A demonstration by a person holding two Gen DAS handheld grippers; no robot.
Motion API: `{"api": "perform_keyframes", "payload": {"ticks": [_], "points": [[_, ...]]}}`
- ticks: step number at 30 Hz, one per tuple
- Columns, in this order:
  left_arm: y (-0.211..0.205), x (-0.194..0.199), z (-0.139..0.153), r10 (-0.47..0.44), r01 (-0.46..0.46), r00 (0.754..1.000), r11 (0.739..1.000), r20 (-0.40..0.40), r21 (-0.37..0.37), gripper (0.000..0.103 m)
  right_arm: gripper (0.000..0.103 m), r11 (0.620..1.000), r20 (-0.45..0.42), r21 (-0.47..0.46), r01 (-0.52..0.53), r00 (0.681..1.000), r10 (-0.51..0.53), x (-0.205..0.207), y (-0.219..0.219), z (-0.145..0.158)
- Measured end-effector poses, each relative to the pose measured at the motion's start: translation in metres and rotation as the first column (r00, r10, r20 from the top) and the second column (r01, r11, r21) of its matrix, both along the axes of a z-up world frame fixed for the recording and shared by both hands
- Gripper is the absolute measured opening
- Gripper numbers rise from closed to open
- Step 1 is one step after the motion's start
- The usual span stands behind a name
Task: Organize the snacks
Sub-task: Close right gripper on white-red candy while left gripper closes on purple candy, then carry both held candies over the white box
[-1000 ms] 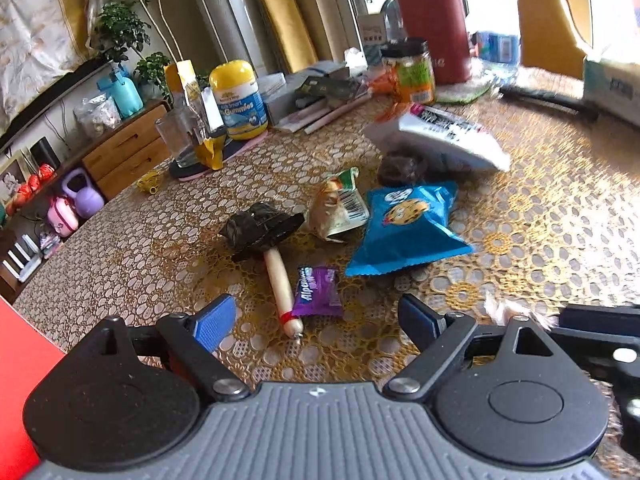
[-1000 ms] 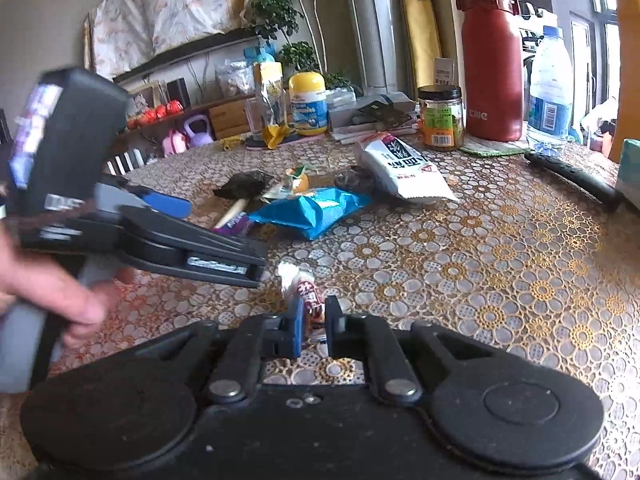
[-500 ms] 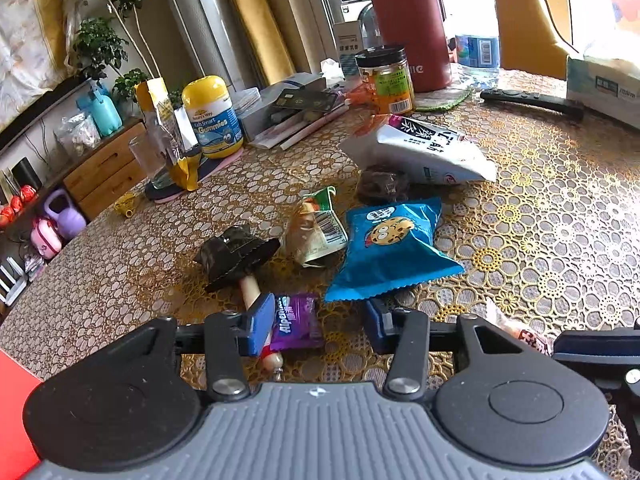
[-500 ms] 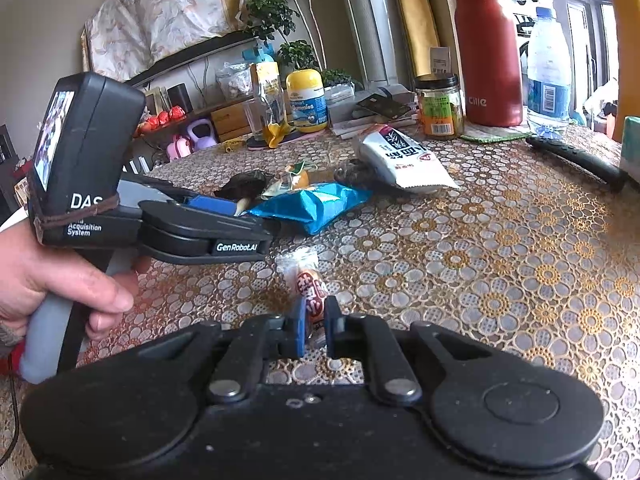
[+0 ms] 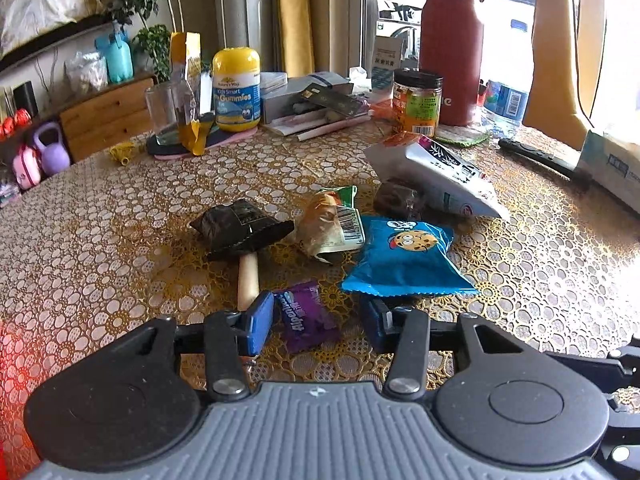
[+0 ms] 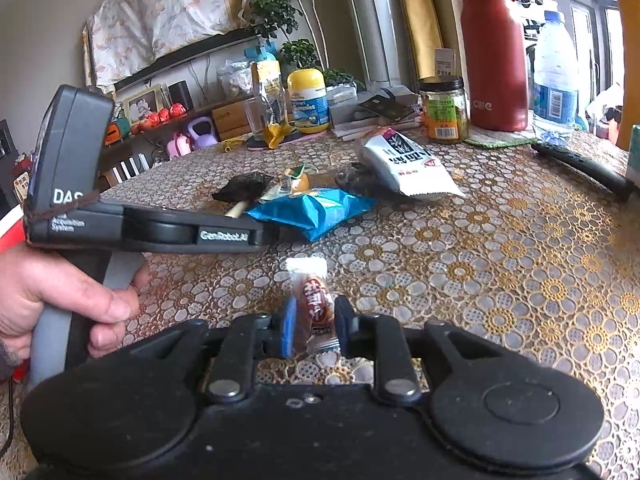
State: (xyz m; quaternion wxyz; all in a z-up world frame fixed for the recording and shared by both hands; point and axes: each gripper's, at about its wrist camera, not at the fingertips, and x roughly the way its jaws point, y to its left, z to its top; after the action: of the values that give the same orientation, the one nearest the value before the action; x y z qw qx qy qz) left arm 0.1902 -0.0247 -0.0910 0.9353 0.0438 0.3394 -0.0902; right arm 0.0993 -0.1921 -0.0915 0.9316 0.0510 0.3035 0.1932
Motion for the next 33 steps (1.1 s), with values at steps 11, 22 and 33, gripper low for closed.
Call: {"api": "perform_keyframes", "payload": {"ticks": [11, 22, 33], "points": [[-0.008, -0.003, 0.002, 0.003, -0.003, 1.000, 1.000, -0.005, 0.005, 0.025, 0.039, 0.998, 0.013, -0.066, -0.019, 1.000, 0.020, 0.016, 0.017, 0.000], [-0.002, -0.024, 0.006, 0.010, -0.010, 1.000, 1.000, -0.028, 0.000, 0.019, 0.014, 1.000, 0.004, -0.011, 0.008, 1.000, -0.008, 0.007, 0.012, 0.001], [0.011, -0.081, 0.034, 0.038, -0.038, 0.999, 0.999, 0.008, -0.034, 0.019, 0.014, 0.999, -0.001, 0.040, 0.016, 1.000, -0.016, -0.025, 0.005, 0.019]]}}
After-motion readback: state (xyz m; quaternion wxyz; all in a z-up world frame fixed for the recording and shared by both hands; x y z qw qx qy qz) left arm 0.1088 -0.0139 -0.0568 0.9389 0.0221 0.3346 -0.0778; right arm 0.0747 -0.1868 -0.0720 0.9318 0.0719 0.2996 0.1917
